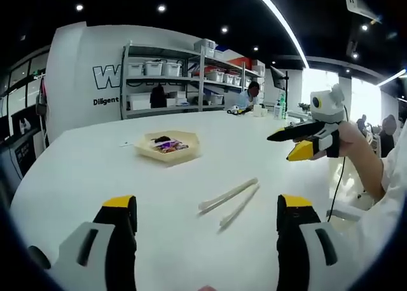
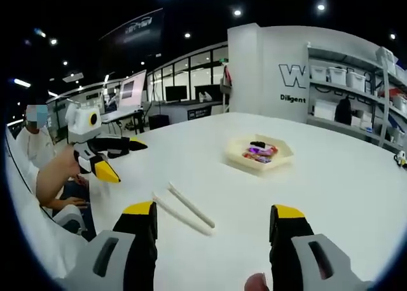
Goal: Place the target food into the container with the food tongs after gripping and lifting it, then release it inside without dropping or visibly crushing the food.
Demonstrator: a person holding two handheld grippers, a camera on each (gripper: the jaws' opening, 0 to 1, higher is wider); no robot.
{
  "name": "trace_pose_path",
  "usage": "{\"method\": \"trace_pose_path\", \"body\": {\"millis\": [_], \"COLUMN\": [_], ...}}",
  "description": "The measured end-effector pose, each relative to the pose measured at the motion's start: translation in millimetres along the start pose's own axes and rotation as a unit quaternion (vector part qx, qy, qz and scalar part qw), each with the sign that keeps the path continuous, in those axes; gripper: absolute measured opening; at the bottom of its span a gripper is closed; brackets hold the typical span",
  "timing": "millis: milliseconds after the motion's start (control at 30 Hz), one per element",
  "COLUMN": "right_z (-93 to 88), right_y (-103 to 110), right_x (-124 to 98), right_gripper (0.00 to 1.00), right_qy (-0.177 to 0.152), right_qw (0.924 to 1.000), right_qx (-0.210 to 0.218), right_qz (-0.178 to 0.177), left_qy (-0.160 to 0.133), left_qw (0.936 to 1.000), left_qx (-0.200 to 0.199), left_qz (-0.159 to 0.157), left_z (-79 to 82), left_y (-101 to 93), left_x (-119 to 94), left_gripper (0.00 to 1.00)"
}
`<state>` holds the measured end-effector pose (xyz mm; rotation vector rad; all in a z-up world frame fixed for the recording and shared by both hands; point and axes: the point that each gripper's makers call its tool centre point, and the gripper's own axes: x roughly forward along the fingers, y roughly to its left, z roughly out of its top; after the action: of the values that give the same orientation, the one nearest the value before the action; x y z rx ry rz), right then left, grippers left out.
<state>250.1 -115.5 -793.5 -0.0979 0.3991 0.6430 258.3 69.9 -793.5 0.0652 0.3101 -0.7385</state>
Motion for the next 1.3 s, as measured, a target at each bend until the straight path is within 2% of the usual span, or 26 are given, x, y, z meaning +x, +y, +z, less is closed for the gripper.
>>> {"method": "trace_pose_path", "body": {"millis": [200,367,633,1300], "right_z": [-2.5,-1.3,-4.4,-4.2], "right_y": [0,3,7,14], "right_x": [-3,-6,-10,-18], "right_gripper": [0.76,0.79,0.83,0.87], "right_qy": [0.006,0.006,0.008,0.011], "right_qw": [0.9999,1.0,0.9999,0.9999], "right_qx": [0.007,0.006,0.008,0.008], "right_qz": [-0.005,-0.004,0.001,0.001], "left_qy": [0.008,-0.003,0.006,0.005], "left_qw": [1.0,1.0,1.0,0.9999], "left_qx": [-0.002,-0.009,-0.004,-0.002], "left_qz": [0.002,0.001,0.005,0.014], "left_z": [0.5,7.5,6.6,9.6], "left_y": [-1.1,-3.2,-7.7,-11.6], "left_x": [0,-1,-3,-13], "left_gripper": [0.93,0.96,0.98,0.99]}}
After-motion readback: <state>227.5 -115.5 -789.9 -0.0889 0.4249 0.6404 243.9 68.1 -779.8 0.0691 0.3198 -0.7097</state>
